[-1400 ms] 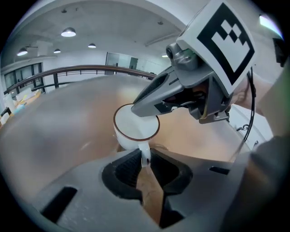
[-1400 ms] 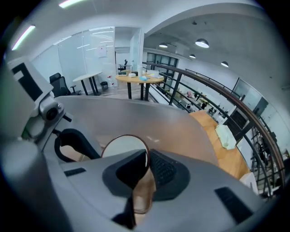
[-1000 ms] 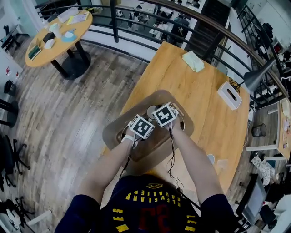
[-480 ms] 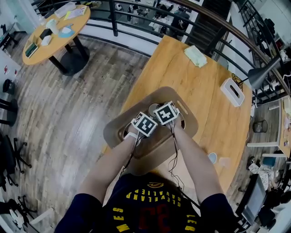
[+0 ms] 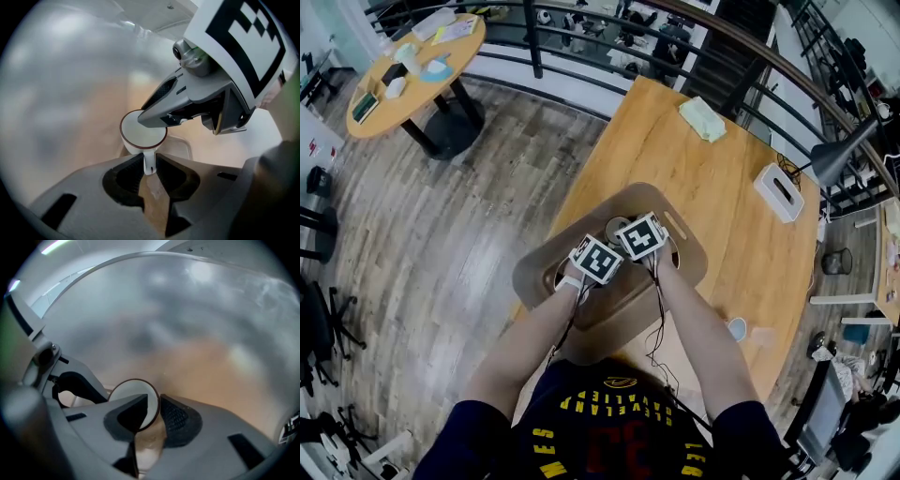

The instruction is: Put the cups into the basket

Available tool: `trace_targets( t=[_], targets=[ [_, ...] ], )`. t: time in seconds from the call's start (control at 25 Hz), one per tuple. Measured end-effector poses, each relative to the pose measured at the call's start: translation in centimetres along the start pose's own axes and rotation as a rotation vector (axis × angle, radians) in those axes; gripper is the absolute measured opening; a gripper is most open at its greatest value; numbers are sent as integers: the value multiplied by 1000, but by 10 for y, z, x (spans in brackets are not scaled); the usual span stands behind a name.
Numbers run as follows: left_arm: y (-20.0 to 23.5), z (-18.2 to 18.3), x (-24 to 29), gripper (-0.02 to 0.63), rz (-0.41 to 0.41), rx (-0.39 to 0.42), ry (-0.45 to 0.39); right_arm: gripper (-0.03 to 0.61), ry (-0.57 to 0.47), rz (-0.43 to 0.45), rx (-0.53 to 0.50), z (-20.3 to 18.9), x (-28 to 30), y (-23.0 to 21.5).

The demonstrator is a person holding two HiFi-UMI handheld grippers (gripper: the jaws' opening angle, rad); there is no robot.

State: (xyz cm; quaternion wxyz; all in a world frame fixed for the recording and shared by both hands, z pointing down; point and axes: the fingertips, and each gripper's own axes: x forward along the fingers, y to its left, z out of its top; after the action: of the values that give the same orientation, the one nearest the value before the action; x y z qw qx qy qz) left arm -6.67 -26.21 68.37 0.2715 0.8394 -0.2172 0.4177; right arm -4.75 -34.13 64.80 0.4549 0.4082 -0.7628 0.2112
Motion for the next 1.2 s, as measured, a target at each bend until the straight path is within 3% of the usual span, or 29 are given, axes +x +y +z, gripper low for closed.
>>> trace_targets(
  t=[0.32, 0.6, 0.84, 1.12, 1.2],
  targets=[
    [10, -3, -12, 126, 43, -14, 19, 95, -3, 3, 74, -4, -10, -1],
    [1, -3, -42, 127, 16, -29, 27, 95, -114, -35, 69, 18, -36, -5],
    [-24, 35, -91, 127, -21, -20, -160, 94, -273, -57, 120, 47, -85, -4],
    [-48, 78, -163, 120, -34, 21, -477, 86, -546, -9, 177, 83, -169, 6],
    [-59, 83, -183, 85, -42, 53, -553, 67, -617, 0, 195, 82, -196, 9]
  ],
)
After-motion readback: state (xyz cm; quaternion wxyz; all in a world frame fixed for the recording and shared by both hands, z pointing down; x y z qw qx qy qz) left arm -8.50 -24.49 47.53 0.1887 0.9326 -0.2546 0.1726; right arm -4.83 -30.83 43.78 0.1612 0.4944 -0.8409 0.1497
